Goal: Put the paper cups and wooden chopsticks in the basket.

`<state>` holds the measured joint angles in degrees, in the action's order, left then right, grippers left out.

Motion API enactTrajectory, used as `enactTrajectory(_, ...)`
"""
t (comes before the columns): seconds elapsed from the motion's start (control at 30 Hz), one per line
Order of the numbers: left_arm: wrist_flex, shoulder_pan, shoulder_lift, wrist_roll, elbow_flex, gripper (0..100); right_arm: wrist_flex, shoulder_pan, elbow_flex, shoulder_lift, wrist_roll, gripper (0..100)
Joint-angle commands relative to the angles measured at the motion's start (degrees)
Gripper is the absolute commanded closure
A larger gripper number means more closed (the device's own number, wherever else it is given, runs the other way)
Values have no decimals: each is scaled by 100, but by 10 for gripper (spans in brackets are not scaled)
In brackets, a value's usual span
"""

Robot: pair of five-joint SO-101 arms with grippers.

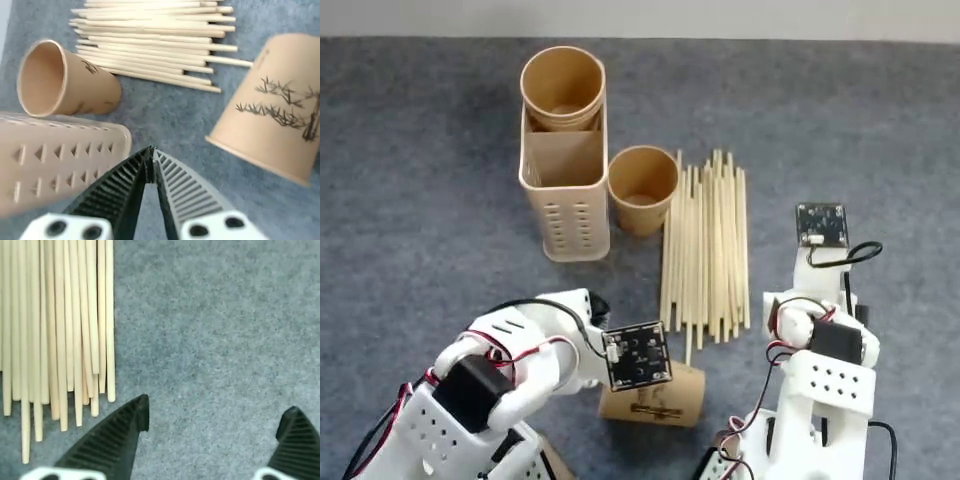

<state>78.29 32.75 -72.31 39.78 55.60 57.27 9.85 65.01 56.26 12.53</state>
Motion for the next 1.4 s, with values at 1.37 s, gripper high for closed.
enactTrajectory(1.37,-3015,1552,13,941,2413,997,-75,-321,101,-13,-35,605)
